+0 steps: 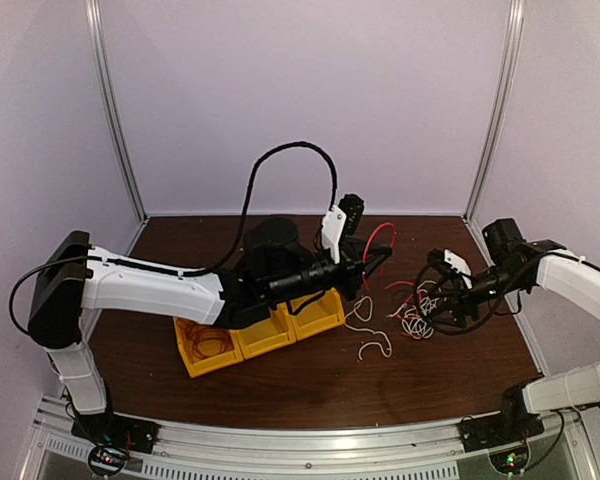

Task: Untangle the cables
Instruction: Hold the tangled cables at the center of the board.

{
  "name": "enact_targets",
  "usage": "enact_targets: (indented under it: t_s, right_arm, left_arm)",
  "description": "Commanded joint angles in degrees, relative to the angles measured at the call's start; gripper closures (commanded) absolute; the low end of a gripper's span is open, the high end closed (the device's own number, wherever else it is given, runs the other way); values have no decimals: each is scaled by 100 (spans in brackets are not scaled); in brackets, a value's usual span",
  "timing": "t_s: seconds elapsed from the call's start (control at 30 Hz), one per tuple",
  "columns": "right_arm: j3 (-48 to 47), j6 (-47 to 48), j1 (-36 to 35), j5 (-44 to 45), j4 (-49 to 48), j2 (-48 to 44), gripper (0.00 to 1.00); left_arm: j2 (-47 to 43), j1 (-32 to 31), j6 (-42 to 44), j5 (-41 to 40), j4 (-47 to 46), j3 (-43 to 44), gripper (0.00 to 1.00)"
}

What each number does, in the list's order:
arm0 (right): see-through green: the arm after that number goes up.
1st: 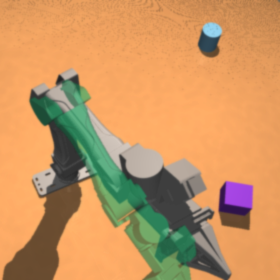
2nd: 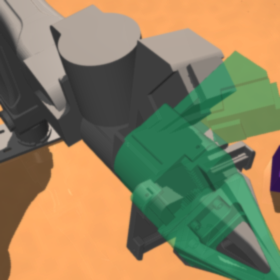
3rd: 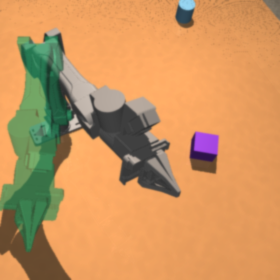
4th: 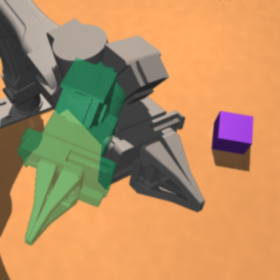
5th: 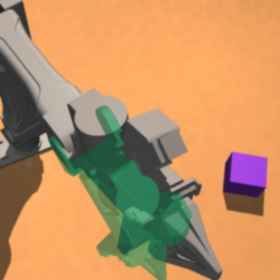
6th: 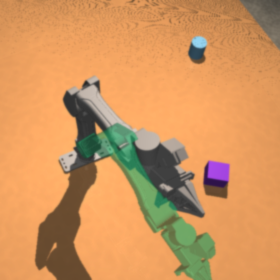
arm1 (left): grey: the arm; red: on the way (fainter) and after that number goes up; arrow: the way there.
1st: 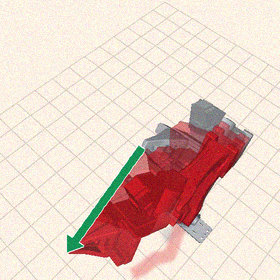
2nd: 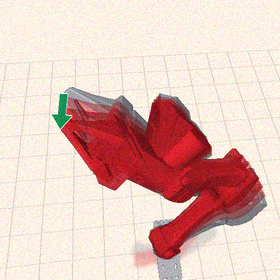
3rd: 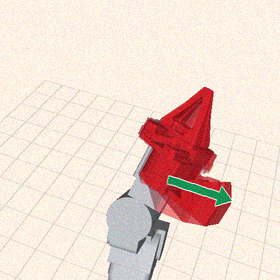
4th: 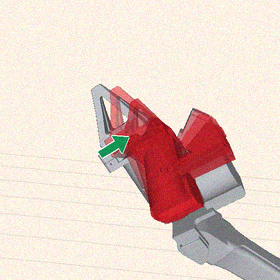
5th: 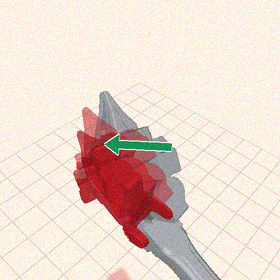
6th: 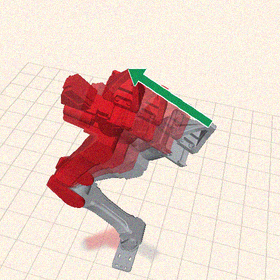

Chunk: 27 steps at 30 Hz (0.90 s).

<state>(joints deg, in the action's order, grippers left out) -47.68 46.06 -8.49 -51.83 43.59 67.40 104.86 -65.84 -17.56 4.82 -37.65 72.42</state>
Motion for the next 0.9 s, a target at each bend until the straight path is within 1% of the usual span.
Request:
enact_targets:
  t_s: [0.0,0.13,0.3,0.4,0.5,0.67,0.87]
  right_arm:
    - [66,530,-63,347,-111,78,23]
    - [74,576,-177,334,-361,321,21]
    - [-36,95,-399,665,-1173,812,22]
    - [-186,-255,-391,986,-1665,1164,24]
    - [-212,-530,-381,1453,-2192,1459,28]
    - [-102,-706,-379,2155,-2946,1920,29]
    - [-377,-898,-390,2322,-2926,2696,33]
  left_arm:
    - [-280,10,-72,-283,-388,-157,100]
    - [-467,39,-100,-367,-457,-260,100]
    - [-741,80,-125,-394,-416,-312,100]
    - [-900,89,-103,-396,-388,-385,100]
    - [-1094,107,-92,-651,-370,-535,100]
    - [-1463,143,-59,-792,-342,-794,100]
    - [-1859,187,143,-986,-119,-932,100]
